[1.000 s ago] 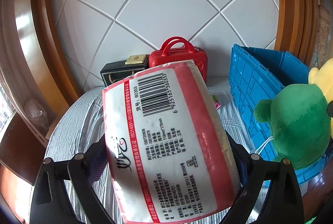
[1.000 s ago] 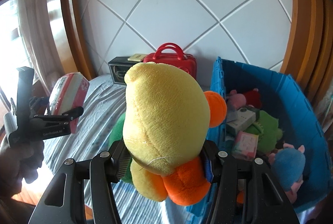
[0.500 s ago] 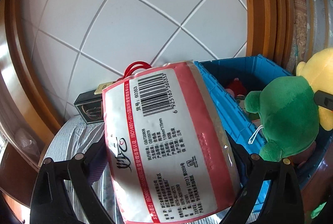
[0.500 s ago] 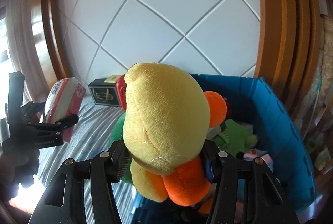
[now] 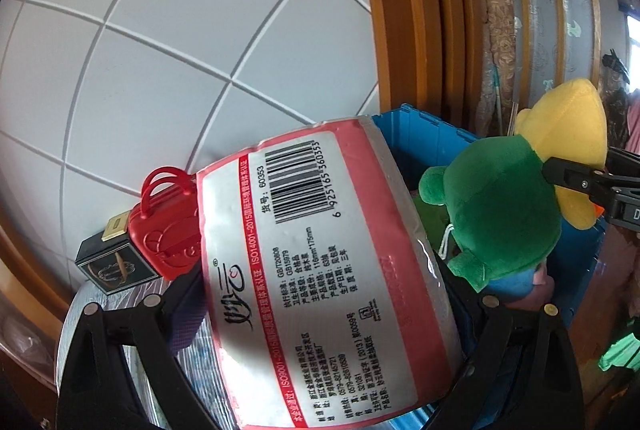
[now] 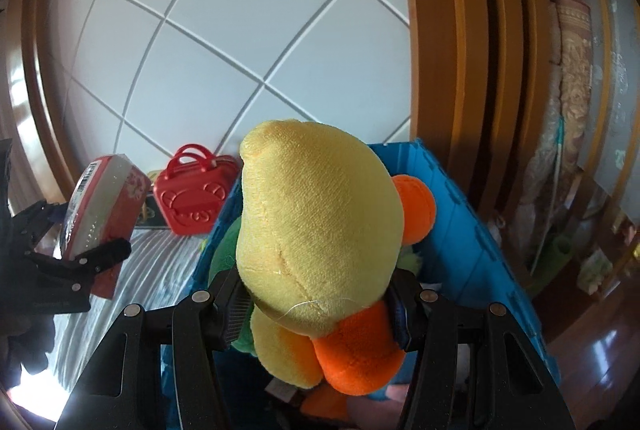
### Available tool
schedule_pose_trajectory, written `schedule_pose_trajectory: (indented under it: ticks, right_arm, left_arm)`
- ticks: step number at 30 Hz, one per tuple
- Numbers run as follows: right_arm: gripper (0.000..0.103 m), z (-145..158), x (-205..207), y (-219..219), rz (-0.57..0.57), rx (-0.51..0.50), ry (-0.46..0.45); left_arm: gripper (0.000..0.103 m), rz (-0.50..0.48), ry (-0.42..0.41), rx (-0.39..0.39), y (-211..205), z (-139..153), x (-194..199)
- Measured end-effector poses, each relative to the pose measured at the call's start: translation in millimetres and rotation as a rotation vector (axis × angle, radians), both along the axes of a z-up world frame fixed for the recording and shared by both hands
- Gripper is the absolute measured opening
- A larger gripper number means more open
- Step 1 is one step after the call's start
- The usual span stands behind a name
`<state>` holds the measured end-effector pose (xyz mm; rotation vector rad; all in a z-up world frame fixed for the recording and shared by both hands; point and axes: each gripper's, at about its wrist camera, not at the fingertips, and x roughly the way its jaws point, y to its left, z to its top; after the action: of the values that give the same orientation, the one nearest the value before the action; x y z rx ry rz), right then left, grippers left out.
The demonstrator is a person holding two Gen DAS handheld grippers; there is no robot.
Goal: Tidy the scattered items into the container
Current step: 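Lift the tissue pack and duck plush and carry both over the crate, then open both tools to drop the tissue pack and duck plush into the crate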
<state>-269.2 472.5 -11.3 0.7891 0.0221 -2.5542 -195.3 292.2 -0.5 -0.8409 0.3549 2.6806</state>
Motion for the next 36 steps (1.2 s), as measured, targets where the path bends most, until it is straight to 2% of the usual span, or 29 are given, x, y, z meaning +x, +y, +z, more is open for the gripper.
schedule_pose_trajectory:
  ticks: [10, 22, 25, 27, 28, 30, 33, 36]
  right_arm:
    - [0.056, -1.6, -36.1, 40.8, -0.059, 0.003, -0.002]
    - [0.057, -10.4, -77.3, 45.4, -0.043, 0.004, -0.005]
    - [0.064, -12.2, -83.9, 46.9, -0.042, -0.010, 0.008]
    - [0.085, -12.7, -87.9, 48.5, -0.053, -0.023, 0.020]
    - [0.101, -13.2, -90.5, 48.8, -0.058, -0.026, 0.016]
    - [0.103, -14.6, -93.9, 48.8, -0.059, -0.029, -0.001]
    - [0.103, -11.7, -90.4, 50.4, -0.050, -0.041, 0.004]
    - [0.103, -12.2, -85.6, 50.5, -0.041, -0.037, 0.003]
  left_arm:
    - [0.097, -0.117, -0.029, 0.000, 56.2, 0.7, -13.0]
    - [0.097, -0.150, -0.050, -0.016, 86.0, -8.7, -31.8]
    - [0.100, -0.156, -0.063, 0.016, 85.4, -6.8, -36.8]
    - [0.102, -0.147, -0.104, -0.013, 88.8, -10.0, -43.6]
    - [0.102, -0.134, -0.119, -0.033, 90.6, -12.7, -46.2]
    - [0.102, -0.114, -0.137, -0.042, 88.9, -16.1, -49.2]
    - [0.102, -0.076, -0.170, -0.002, 76.8, -17.4, -52.1]
    - [0.102, -0.052, -0.181, 0.000, 70.6, -17.2, -48.9]
